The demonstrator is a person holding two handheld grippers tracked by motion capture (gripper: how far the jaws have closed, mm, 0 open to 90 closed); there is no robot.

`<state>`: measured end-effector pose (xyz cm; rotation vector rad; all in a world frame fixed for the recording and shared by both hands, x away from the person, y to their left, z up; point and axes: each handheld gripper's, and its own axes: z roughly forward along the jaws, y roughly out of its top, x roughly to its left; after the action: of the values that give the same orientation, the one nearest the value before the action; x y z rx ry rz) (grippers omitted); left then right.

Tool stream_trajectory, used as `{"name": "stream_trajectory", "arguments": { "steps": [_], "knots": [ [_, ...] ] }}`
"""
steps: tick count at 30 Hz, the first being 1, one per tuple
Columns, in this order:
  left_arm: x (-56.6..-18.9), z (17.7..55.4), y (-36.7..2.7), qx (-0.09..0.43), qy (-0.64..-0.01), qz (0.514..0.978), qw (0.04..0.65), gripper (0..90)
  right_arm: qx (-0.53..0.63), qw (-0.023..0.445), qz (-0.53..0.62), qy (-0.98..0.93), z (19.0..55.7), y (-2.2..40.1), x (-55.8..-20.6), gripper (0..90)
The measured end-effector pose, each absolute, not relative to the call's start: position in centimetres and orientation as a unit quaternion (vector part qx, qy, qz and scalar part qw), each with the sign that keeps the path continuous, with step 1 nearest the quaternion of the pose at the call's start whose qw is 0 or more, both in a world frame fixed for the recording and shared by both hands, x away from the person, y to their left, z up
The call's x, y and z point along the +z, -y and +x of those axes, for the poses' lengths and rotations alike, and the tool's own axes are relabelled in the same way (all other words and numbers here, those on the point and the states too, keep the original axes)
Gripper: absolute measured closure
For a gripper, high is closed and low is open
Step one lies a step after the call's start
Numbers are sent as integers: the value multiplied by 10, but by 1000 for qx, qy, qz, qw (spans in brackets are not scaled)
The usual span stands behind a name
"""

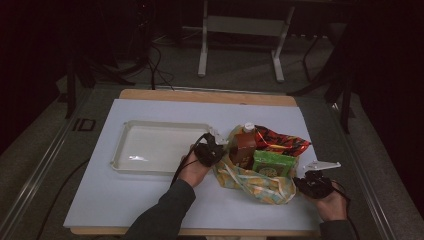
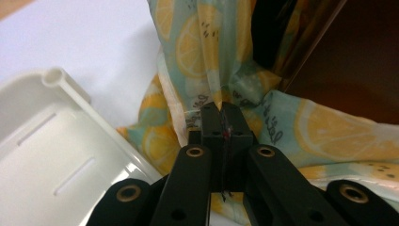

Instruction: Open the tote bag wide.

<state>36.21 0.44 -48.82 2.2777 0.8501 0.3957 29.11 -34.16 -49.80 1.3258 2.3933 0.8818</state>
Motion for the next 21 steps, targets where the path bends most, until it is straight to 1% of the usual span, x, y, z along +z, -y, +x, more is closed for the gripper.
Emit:
{"name": "stream_trajectory", "arguments": {
  "steps": [4, 7, 11, 15, 19, 21],
  "knots": [
    [-496, 354, -3, 132, -325, 878, 327, 894, 316, 141, 452, -822, 290, 340, -493, 900],
    [-497, 346, -1, 131, -319, 883, 317, 894, 321, 147, 451, -820, 291, 339, -490, 900],
    [-497, 347, -1, 129, -328, 877, 327, 891, 321, 151, 455, -817, 296, 338, -491, 900],
    [-498, 350, -2, 134, -341, 869, 332, 865, 313, 148, 467, -814, 304, 340, -498, 900],
    [-500, 354, -6, 140, -351, 860, 342, 836, 299, 138, 463, -823, 303, 338, -504, 900],
    [-499, 353, -9, 137, -342, 857, 361, 793, 299, 138, 459, -825, 301, 339, -503, 894]
  ]
}}
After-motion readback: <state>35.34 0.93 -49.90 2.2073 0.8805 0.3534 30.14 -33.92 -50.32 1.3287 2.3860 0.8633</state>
